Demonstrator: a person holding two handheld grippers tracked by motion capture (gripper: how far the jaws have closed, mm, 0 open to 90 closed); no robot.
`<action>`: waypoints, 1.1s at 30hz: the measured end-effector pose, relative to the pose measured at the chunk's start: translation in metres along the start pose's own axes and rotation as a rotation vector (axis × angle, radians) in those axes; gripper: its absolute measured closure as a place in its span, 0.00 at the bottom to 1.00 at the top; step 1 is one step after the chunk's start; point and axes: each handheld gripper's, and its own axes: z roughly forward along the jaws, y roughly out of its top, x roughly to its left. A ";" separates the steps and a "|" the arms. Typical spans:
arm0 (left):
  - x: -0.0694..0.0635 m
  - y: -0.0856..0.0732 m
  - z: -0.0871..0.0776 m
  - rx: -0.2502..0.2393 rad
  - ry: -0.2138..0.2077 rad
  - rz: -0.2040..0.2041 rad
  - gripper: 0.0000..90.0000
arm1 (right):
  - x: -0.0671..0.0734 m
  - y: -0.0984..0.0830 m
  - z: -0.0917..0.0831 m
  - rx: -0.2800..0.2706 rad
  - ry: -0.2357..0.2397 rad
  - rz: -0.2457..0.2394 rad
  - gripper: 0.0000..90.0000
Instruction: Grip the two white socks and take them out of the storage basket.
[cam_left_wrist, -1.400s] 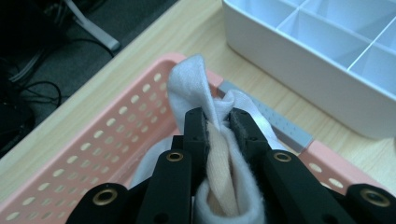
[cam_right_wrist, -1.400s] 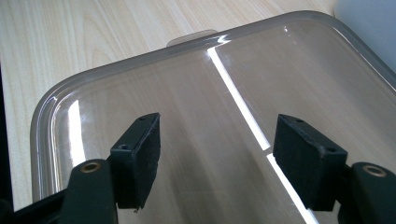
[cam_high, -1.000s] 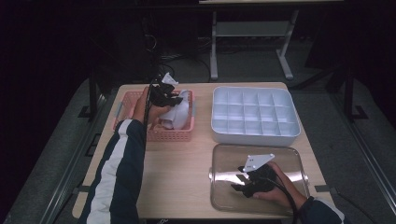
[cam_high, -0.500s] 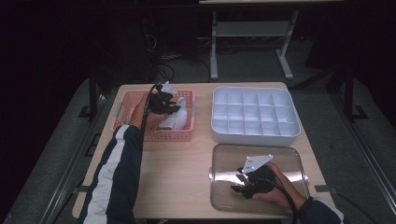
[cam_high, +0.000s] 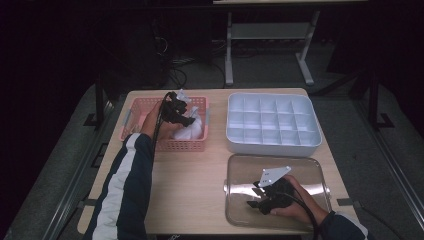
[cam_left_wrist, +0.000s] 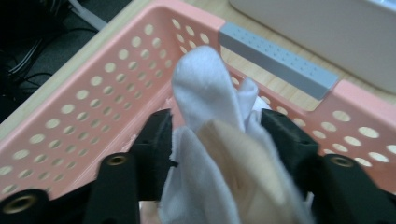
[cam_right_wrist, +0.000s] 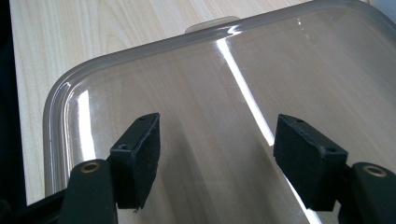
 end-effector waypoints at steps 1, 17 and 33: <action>-0.001 0.001 0.004 0.006 0.000 0.007 0.49 | 0.000 0.000 0.000 0.001 0.002 0.002 0.35; -0.004 0.024 0.026 -0.015 0.015 0.003 0.30 | -0.001 -0.002 -0.001 0.005 0.007 -0.008 0.35; -0.011 0.012 0.045 0.145 -0.044 0.115 0.67 | 0.000 -0.002 -0.001 0.011 0.025 -0.009 0.35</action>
